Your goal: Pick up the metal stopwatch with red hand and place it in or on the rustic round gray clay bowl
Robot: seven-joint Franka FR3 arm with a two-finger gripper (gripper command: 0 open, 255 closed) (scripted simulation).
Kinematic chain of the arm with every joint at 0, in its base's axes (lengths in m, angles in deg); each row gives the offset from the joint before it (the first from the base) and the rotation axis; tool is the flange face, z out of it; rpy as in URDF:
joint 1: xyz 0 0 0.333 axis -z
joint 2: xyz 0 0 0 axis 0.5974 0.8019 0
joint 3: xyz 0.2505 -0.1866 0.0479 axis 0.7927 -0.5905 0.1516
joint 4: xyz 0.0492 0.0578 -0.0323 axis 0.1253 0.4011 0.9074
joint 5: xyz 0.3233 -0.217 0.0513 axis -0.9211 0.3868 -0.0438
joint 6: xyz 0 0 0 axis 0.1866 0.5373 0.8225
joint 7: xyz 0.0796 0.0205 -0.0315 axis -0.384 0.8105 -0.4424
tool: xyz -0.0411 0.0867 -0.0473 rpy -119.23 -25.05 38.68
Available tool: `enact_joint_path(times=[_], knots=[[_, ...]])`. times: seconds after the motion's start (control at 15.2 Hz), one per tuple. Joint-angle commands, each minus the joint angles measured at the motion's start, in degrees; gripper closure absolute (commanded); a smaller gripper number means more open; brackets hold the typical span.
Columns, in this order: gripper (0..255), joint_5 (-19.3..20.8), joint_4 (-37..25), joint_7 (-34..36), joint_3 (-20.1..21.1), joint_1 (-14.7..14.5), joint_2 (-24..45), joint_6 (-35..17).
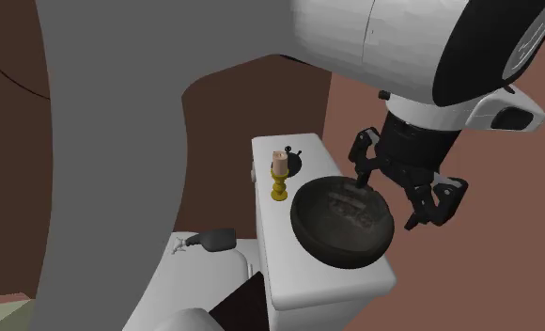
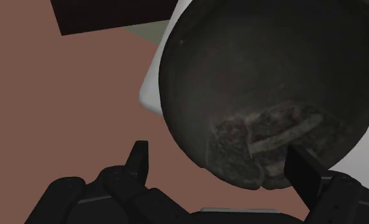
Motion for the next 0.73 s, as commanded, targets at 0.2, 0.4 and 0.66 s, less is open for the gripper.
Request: enact_joint_path(times=[0.2, 0.4, 0.66], knots=[[0, -2.7, -1.2, 7.1, 4.5, -0.3, 2.5, 0.1], [0, -5.1, -3.2, 14.2, 8.8, -0.5, 5.9, 0.0], [0, -7.7, -7.1, 23.6, 14.4, -0.4, 11.7, -0.3]])
